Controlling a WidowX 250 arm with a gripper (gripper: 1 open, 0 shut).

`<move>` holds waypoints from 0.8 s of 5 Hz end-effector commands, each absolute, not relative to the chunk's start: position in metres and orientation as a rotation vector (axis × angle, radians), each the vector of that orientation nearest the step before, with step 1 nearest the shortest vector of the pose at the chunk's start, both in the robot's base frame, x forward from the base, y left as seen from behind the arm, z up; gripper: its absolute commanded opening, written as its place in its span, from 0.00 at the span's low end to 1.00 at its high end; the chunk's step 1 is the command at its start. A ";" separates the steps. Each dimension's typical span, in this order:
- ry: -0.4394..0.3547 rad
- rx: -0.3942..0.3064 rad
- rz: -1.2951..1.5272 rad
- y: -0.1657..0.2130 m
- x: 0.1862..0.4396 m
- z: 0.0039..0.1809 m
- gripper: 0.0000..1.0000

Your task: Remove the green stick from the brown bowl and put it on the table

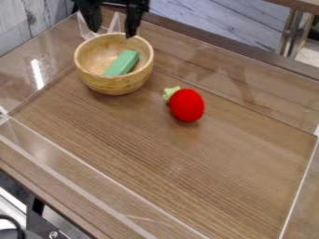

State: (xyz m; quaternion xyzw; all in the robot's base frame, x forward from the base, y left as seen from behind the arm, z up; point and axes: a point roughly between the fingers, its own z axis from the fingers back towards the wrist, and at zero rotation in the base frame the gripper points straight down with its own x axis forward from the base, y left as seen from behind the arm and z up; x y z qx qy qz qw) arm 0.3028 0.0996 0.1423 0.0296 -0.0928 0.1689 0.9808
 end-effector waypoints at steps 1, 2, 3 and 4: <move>-0.256 0.082 0.392 0.098 0.303 0.163 1.00; -0.260 0.092 0.450 0.100 0.305 0.162 1.00; -0.247 0.100 0.441 0.109 0.306 0.149 1.00; -0.235 0.103 0.357 0.100 0.308 0.131 1.00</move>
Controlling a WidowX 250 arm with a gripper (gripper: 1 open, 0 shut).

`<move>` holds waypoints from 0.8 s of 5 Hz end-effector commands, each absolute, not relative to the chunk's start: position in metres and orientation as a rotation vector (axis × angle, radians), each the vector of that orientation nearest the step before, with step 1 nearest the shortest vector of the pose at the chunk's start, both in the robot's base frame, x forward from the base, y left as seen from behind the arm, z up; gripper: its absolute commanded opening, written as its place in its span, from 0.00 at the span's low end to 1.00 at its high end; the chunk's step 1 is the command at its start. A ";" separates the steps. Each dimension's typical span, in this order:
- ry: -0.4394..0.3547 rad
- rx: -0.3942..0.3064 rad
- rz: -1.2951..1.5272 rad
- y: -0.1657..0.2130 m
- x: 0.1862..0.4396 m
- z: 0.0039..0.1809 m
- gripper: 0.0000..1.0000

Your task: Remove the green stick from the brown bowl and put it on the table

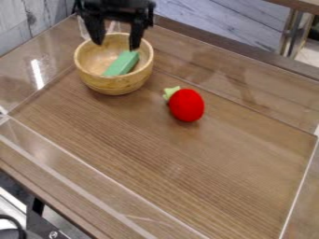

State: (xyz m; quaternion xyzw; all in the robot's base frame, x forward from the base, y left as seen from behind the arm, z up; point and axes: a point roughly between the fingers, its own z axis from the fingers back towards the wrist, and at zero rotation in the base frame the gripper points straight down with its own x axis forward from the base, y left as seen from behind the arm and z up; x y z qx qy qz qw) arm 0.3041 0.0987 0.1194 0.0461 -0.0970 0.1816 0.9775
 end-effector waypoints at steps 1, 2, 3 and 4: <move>-0.225 0.099 0.267 0.092 0.311 0.113 1.00; -0.216 0.105 0.222 0.097 0.312 0.108 1.00; -0.206 0.109 0.201 0.104 0.312 0.106 1.00; -0.197 0.112 0.169 0.121 0.318 0.103 1.00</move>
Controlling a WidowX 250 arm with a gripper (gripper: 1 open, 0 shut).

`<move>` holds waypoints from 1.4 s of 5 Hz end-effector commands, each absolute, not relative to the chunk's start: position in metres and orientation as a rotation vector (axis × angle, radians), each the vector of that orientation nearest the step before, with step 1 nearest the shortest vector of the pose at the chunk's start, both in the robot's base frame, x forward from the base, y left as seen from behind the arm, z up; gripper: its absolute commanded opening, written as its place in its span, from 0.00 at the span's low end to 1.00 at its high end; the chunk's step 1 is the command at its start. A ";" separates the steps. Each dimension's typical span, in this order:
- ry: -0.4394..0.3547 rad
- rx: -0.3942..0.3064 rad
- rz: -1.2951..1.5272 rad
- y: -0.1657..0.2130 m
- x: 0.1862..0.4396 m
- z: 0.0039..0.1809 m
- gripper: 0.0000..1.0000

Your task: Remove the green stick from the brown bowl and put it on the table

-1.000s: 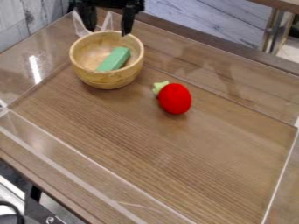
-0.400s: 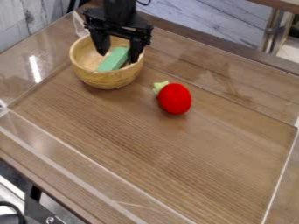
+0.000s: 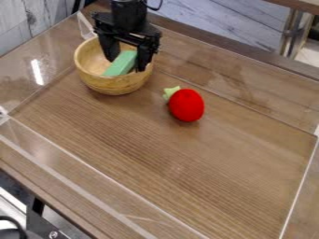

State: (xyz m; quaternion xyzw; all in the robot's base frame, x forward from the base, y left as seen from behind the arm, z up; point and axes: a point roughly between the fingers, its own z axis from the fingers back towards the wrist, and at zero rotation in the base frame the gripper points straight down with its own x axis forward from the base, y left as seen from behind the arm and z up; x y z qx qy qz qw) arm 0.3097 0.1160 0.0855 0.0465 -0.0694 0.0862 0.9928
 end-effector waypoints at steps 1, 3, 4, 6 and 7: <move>-0.190 0.113 0.145 0.137 0.323 0.101 1.00; -0.173 0.099 0.125 0.159 0.330 0.098 1.00; -0.166 0.092 0.118 0.167 0.333 0.096 1.00; -0.147 0.085 0.187 0.172 0.322 0.076 1.00; -0.145 0.078 0.178 0.171 0.331 0.070 1.00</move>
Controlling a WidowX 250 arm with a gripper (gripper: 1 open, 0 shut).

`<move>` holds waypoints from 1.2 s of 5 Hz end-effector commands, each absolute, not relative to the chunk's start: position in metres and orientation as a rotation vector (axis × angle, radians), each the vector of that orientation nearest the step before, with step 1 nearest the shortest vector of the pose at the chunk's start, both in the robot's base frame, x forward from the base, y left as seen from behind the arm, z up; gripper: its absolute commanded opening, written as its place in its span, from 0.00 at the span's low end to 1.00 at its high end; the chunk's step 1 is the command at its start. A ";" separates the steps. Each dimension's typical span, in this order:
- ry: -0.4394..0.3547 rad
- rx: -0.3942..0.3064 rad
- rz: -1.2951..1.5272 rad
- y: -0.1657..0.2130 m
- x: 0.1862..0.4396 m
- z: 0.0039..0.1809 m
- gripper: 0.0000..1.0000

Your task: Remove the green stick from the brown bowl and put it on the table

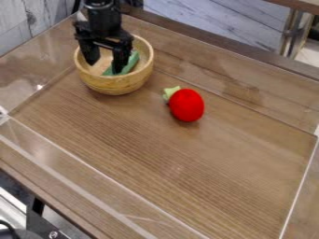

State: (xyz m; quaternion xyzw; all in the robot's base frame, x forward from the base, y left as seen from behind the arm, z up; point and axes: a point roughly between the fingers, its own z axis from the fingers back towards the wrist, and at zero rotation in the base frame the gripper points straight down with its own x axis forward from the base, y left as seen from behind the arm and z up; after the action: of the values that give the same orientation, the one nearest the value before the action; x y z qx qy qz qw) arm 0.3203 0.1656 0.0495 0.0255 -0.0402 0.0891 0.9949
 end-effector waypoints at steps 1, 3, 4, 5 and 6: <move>-0.146 0.070 0.170 0.168 0.340 0.067 1.00; -0.142 0.061 0.194 0.146 0.350 0.075 1.00; -0.139 0.056 0.225 0.143 0.350 0.071 1.00; -0.132 0.055 0.253 0.142 0.350 0.067 1.00; -0.126 0.051 0.238 0.145 0.356 0.061 1.00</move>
State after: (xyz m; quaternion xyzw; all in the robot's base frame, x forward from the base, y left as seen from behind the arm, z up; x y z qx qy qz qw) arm 0.3450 0.1422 0.0399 0.0155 -0.0308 0.1241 0.9917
